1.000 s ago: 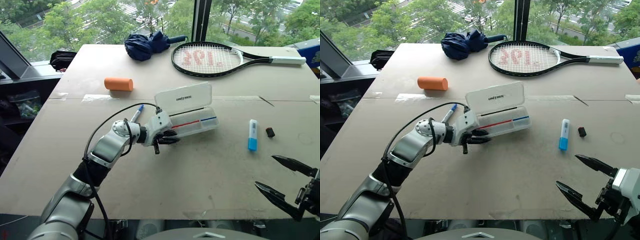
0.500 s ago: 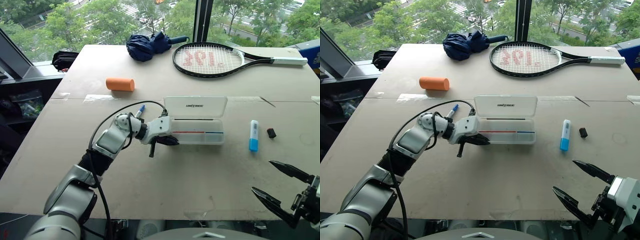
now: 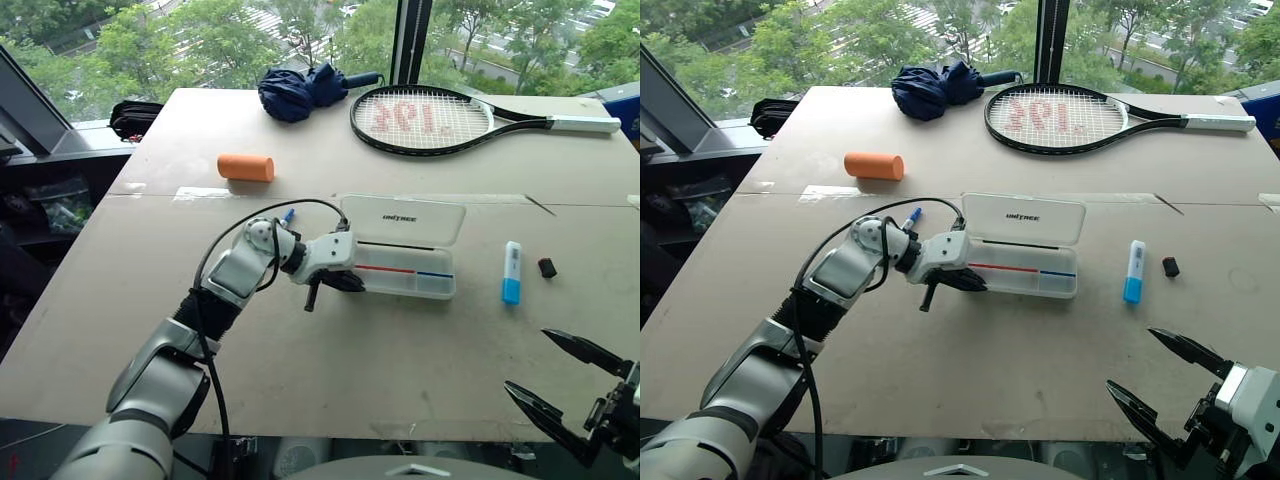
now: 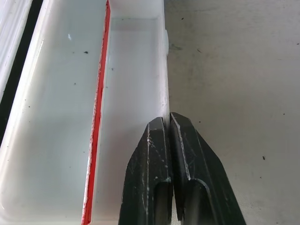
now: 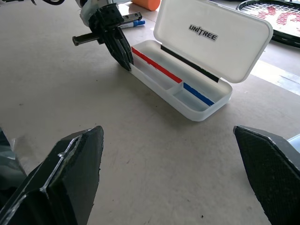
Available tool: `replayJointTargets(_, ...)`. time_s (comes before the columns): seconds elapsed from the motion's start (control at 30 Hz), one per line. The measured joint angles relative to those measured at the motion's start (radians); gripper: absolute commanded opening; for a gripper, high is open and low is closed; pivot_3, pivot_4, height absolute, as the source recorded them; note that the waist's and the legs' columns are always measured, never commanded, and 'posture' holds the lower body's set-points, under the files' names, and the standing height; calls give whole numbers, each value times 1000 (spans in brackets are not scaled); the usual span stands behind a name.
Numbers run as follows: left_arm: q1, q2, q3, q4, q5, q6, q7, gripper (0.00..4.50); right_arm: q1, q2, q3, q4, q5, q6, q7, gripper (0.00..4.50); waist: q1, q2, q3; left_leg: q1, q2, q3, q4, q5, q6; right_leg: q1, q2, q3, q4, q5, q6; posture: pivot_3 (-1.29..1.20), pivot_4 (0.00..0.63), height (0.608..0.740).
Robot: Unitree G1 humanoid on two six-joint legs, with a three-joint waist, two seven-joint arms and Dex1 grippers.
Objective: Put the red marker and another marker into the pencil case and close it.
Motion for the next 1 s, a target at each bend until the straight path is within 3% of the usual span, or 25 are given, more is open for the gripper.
replayJointTargets(0.07,-1,-4,0,-10,3,28,0,32,0,-4,0,0,1,-3,0,4500,0,0,0,0,0,0,0,0,0,0,0,0,0,0,0,0,150,730)
replayJointTargets(0.17,1,-19,-8,-37,2,91,2,914,-1,-14,-1,2,2,-3,0,4500,0,0,0,-1,0,0,1,0,0,0,0,0,0,0,0,0,150,730)
replayJointTargets(0.3,6,-43,-38,-108,0,180,12,2577,-12,-32,-5,6,8,-3,-1,4500,-8,0,0,-1,1,-1,1,0,0,-1,1,0,1,0,0,0,150,730)
replayJointTargets(0.4,16,-48,-32,-156,-10,233,38,4094,-24,-49,-5,12,10,7,-4,4500,-10,0,0,0,1,-1,1,0,0,-1,2,-1,1,0,0,0,150,730)
replayJointTargets(0.53,69,-5,65,-265,-97,310,54,4094,-34,-56,-3,11,16,18,-15,4500,-11,0,1,0,2,-1,1,0,0,-1,2,0,1,0,0,0,150,730)
replayJointTargets(0.63,183,48,275,-395,-223,405,113,4094,-48,-63,-2,10,28,23,-20,4500,-16,1,1,0,4,-1,0,0,0,-1,1,0,1,0,0,0,150,730)
replayJointTargets(0.73,272,43,428,-476,-291,462,218,4094,-82,-78,8,10,34,34,-23,4500,-8,1,0,0,3,0,1,0,0,-1,0,0,1,0,0,0,150,730)
replayJointTargets(0.87,376,6,590,-512,-255,527,506,4094,-153,-105,48,14,41,60,-26,4500,-3,0,1,0,2,-2,1,0,0,0,0,0,1,0,0,0,150,730)
replayJointTargets(1.0,353,5,586,-482,-156,637,730,4094,-214,-130,77,28,45,84,-34,4500,0,-1,0,-1,1,-2,1,0,0,0,-1,-2,1,0,0,0,150,730)
